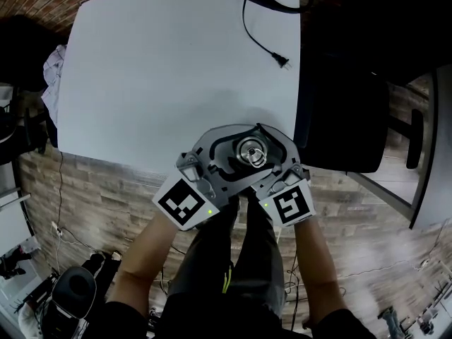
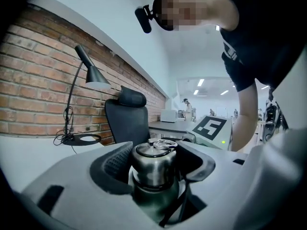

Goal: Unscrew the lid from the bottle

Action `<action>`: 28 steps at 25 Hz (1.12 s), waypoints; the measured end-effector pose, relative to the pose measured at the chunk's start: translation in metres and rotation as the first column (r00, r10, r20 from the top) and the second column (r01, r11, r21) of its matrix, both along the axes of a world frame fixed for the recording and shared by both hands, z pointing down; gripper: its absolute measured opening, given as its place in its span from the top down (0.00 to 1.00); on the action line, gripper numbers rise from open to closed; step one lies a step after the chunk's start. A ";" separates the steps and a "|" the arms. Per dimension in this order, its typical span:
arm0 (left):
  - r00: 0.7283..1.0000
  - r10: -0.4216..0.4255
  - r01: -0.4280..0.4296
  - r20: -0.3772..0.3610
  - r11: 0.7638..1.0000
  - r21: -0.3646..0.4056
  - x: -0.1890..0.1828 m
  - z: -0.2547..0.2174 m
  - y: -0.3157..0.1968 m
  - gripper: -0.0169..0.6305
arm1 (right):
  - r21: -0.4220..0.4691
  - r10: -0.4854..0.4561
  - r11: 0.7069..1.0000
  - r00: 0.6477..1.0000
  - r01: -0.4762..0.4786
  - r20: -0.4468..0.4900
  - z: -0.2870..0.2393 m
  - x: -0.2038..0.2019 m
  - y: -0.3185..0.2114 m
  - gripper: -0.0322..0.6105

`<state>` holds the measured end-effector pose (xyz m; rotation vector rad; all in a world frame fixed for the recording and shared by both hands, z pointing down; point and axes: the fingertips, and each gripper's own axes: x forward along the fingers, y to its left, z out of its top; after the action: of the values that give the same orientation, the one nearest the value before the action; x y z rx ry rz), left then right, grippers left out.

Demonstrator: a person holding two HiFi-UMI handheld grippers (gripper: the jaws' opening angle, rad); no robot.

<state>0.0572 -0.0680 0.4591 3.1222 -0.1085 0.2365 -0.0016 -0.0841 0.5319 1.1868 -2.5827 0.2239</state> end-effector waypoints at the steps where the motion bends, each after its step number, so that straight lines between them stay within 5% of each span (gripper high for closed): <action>1: 0.999 -0.037 0.037 -0.007 0.999 -0.014 0.000 0.000 -0.002 0.53 | 0.001 0.001 1.000 1.000 -0.001 0.002 0.000 0.000 0.000 0.37; 8: 0.961 -0.278 0.278 -0.007 0.960 -0.032 -0.004 0.003 -0.010 0.54 | -0.003 0.010 1.000 1.000 -0.010 0.001 0.000 0.000 0.000 0.37; 16: 0.864 -0.504 0.504 -0.024 0.863 0.027 -0.009 0.002 -0.018 0.55 | 0.002 0.019 1.000 1.000 -0.019 0.012 -0.001 -0.001 -0.001 0.37; 24: 0.875 -0.484 0.485 -0.031 0.874 0.023 -0.009 0.001 -0.017 0.55 | 0.001 0.017 1.000 1.000 -0.017 0.008 -0.001 -0.001 -0.001 0.37; 28: 0.915 -0.399 0.400 -0.066 0.916 0.011 -0.003 0.000 -0.014 0.51 | -0.003 0.023 1.000 1.000 -0.023 0.011 0.000 0.000 -0.002 0.37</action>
<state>0.0544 -0.0822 0.4593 3.0320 -0.7438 0.1289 -0.0012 -0.0859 0.5317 1.2177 -2.5785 0.2396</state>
